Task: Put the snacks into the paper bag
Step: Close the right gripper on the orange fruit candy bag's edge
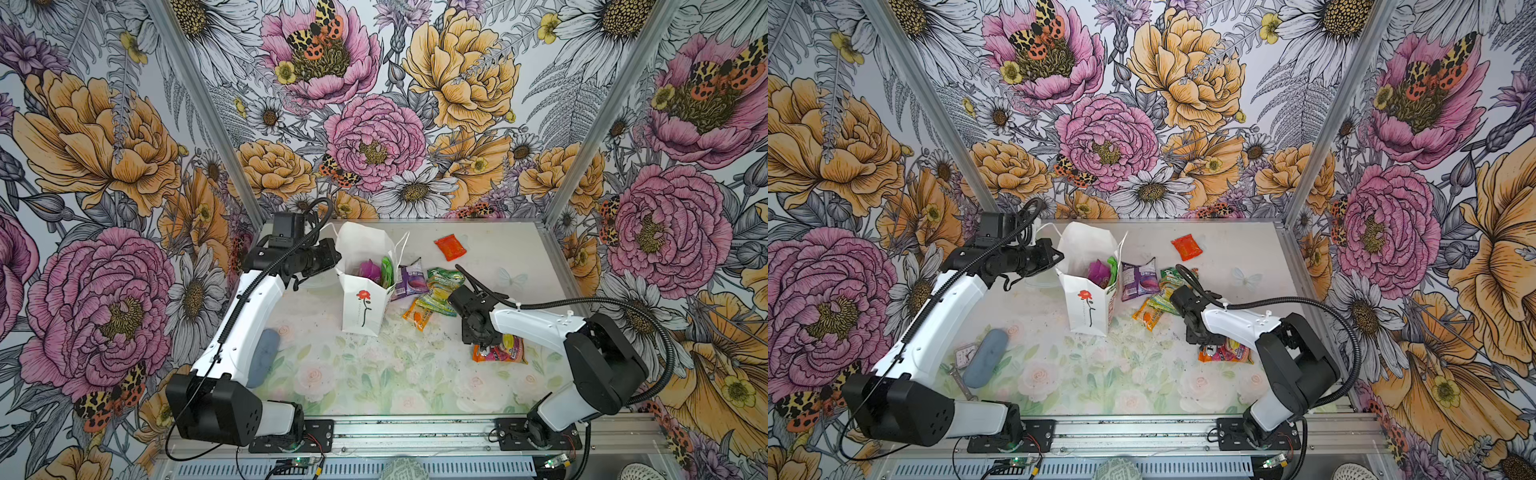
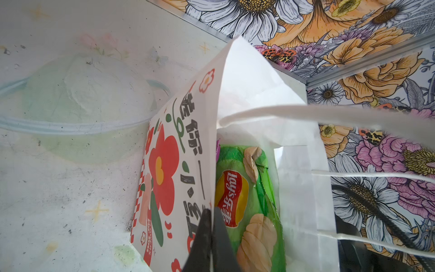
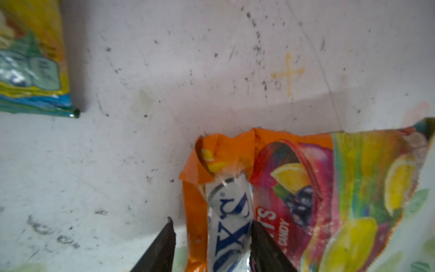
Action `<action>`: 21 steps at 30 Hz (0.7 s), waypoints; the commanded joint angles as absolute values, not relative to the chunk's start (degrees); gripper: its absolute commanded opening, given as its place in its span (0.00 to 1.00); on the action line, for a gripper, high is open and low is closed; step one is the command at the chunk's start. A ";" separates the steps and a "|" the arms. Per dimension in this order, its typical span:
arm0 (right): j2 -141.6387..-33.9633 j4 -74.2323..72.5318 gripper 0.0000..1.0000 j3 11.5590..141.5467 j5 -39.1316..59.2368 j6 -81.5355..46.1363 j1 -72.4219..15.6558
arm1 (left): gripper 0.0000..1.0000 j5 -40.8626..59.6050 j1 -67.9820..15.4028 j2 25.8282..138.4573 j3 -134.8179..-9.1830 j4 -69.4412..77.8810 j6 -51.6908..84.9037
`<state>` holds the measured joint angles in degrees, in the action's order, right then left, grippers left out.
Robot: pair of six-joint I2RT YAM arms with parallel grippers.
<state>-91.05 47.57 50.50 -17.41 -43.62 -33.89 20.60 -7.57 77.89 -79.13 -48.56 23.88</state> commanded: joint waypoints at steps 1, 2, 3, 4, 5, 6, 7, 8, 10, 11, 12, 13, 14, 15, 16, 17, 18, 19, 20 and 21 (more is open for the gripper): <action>-93.90 47.58 0.51 52.11 -19.75 -44.20 -35.27 | 0.00 20.08 -6.87 77.05 -79.28 -44.38 23.55; -94.43 47.26 0.50 52.02 -19.88 -44.19 -35.40 | 0.00 20.17 -6.77 77.05 -79.32 -44.37 23.55; -95.07 47.12 0.49 51.91 -20.10 -44.31 -35.48 | 0.00 20.15 -6.85 77.00 -79.36 -44.30 23.56; -95.66 47.11 0.47 51.94 -20.42 -44.38 -35.48 | 0.00 20.16 -6.78 77.00 -79.30 -44.36 23.64; -96.24 47.11 0.44 51.77 -20.80 -44.54 -35.42 | 0.00 20.20 -6.81 77.01 -79.36 -44.36 23.56; -96.56 47.03 0.42 51.62 -20.91 -44.52 -35.47 | 0.00 20.21 -6.79 77.02 -79.34 -44.38 23.60; -96.64 46.79 0.39 51.51 -20.68 -44.51 -35.50 | 0.00 20.35 -6.82 76.99 -79.37 -44.38 23.56; -96.41 46.42 0.35 51.42 -20.13 -44.39 -35.52 | 0.00 20.38 -6.85 76.91 -79.35 -44.34 23.55; -94.87 44.85 0.21 50.78 -18.46 -44.00 -35.99 | 0.00 20.50 -6.85 76.90 -79.32 -44.38 23.58; -94.08 44.36 0.17 50.61 -18.03 -44.05 -36.14 | 0.00 20.50 -6.81 76.86 -79.34 -44.38 23.63; -93.28 43.92 0.12 50.51 -17.70 -44.12 -36.13 | 0.00 20.56 -6.81 76.82 -79.37 -44.38 23.60; -92.61 43.64 0.08 50.45 -17.58 -44.12 -36.19 | 0.00 20.50 -6.83 76.75 -79.35 -44.33 23.60; -91.89 43.62 0.05 50.52 -17.58 -44.28 -36.23 | 0.00 20.47 -6.82 76.73 -79.37 -44.33 23.60; -91.03 43.51 0.03 50.53 -17.62 -44.46 -36.22 | 0.00 20.40 -6.91 76.73 -79.36 -44.34 23.55; -90.31 43.29 0.02 50.52 -17.58 -44.44 -36.26 | 0.00 20.39 -6.93 76.73 -79.37 -44.38 23.55; -89.44 43.03 0.00 50.41 -17.47 -44.40 -36.26 | 0.00 20.51 -6.94 76.84 -79.37 -44.38 23.55; -88.72 42.94 0.00 50.42 -17.45 -44.47 -36.21 | 0.00 20.56 -6.97 76.82 -79.37 -44.38 23.55; -87.68 42.89 0.00 50.48 -17.44 -44.55 -36.23 | 0.00 20.54 -6.95 76.82 -79.35 -44.33 23.47; -86.69 42.85 0.00 50.53 -17.43 -44.67 -36.26 | 0.00 20.57 -6.99 76.86 -79.34 -44.30 23.42; -85.63 42.89 0.00 50.62 -17.52 -44.74 -36.21 | 0.00 20.65 -7.01 76.82 -79.45 -44.32 23.38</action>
